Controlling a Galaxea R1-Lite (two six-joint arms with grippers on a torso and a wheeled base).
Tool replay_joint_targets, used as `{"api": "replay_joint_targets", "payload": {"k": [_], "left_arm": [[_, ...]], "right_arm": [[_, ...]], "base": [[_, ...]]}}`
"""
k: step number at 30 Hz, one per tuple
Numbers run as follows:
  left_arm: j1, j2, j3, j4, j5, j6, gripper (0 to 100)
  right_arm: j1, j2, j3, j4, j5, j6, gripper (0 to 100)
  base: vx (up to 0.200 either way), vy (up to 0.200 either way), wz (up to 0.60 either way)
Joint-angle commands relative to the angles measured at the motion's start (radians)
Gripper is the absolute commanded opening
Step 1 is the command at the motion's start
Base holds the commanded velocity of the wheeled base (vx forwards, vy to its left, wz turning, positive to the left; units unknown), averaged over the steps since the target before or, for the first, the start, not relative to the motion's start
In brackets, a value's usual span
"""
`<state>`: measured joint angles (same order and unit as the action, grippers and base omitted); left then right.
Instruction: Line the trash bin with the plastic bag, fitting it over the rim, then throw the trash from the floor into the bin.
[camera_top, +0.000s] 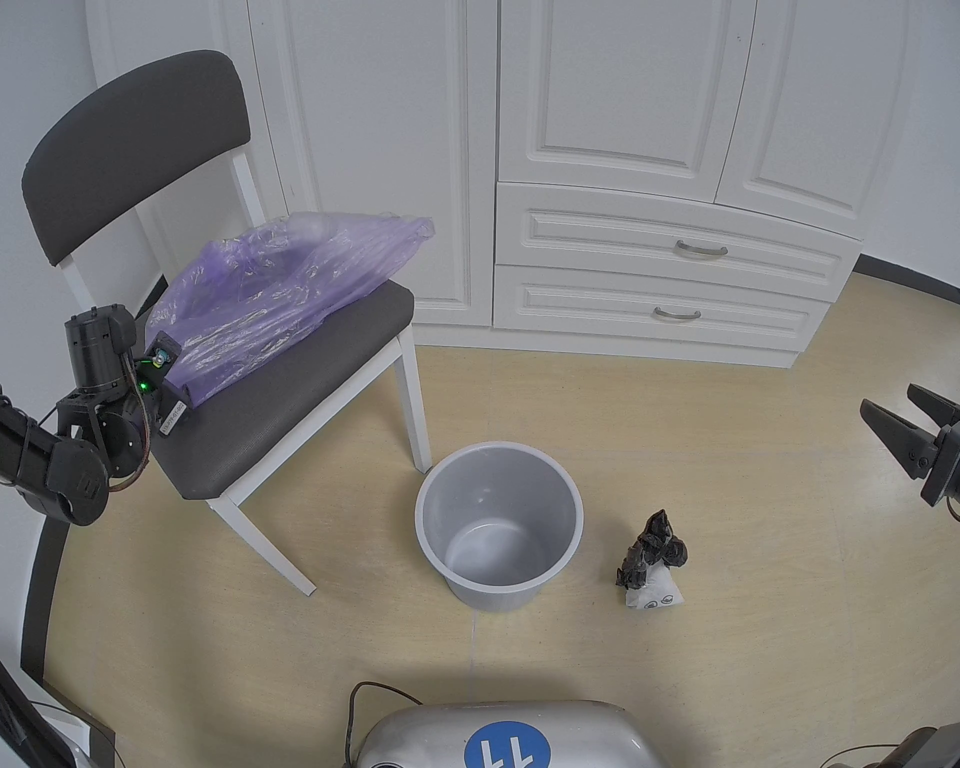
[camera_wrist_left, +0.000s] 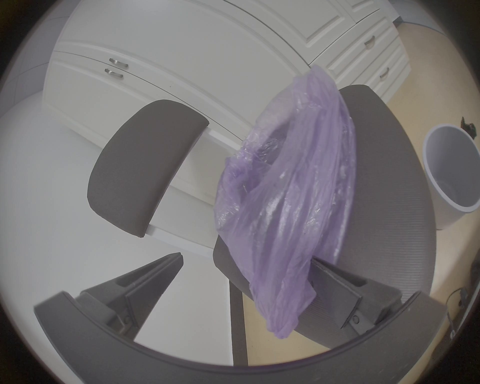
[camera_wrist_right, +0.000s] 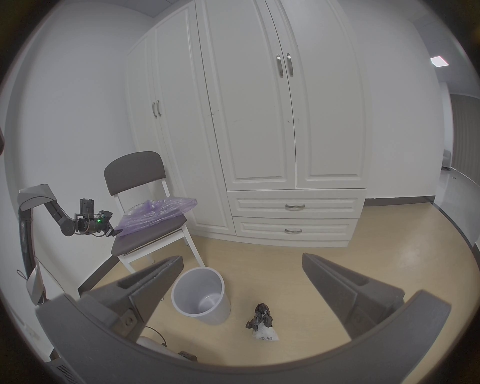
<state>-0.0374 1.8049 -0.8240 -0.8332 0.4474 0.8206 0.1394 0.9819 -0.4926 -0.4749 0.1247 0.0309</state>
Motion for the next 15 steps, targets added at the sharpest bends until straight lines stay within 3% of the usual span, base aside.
{"api": "replay_joint_targets", "payload": {"k": [1,15], "left_arm": [[0.016,0.010,-0.038,0.011,-0.001,-0.003,100],[-0.010,0.027,-0.158,-0.003,-0.006,-0.025,100]], "right_arm": [[0.000,0.001,0.002,-0.001,0.001,0.000,100],[0.000,0.003,0.000,-0.001,0.000,0.000,100]], "base": [[0.000,0.000,0.00],[0.000,0.000,0.00]]}}
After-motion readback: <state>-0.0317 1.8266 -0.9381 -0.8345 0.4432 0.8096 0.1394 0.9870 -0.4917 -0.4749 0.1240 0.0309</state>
